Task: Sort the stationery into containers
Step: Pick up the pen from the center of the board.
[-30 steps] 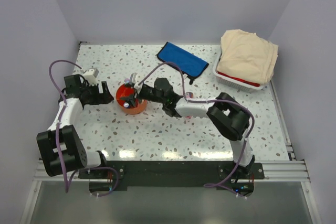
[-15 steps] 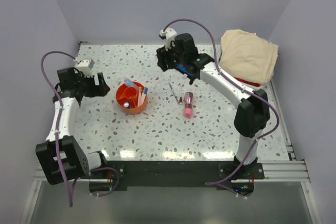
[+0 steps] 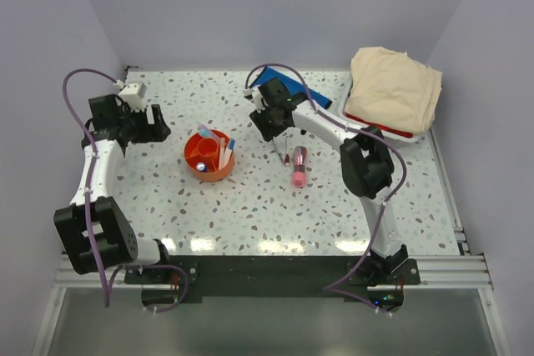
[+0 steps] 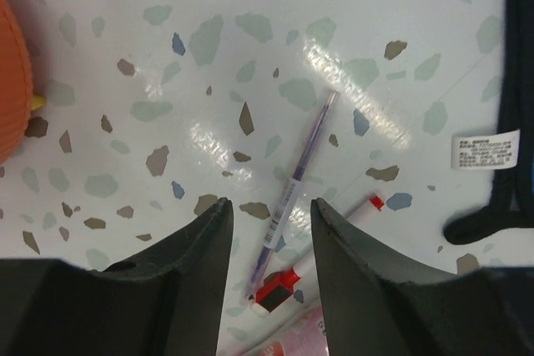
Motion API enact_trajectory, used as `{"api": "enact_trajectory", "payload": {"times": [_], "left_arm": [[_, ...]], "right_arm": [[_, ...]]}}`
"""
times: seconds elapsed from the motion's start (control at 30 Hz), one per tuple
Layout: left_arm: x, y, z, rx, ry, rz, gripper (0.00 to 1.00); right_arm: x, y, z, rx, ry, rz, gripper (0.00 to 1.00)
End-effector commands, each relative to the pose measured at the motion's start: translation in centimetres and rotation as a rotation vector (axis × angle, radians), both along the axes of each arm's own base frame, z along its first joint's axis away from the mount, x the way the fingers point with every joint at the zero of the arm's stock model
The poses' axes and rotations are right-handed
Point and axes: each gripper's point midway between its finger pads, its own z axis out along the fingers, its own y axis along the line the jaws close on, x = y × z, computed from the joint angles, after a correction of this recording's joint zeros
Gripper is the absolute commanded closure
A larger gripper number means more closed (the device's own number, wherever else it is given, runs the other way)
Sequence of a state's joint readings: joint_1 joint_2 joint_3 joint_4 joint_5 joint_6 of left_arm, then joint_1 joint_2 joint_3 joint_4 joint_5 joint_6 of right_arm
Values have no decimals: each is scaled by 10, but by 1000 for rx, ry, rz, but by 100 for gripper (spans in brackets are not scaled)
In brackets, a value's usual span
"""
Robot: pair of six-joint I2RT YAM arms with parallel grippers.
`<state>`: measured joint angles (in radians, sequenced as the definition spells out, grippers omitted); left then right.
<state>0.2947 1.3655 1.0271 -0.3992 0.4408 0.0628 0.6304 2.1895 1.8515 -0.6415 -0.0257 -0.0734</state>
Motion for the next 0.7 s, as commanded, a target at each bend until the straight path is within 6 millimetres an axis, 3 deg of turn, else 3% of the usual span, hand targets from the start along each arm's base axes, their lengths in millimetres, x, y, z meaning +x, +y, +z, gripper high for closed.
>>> {"api": "enact_trajectory", "payload": {"times": [0.0,0.57,0.67], "left_arm": [[8,9,13,19,-34,26,14],[10,15,8,28,-11,36,14],[11,16,8,28,-10,37,14]], "right_arm": [[10,2,3,-31,-11,12,55],[16,-6,-40,-70,54,-22,58],[17,-8,-50,-80,68,-25,62]]}}
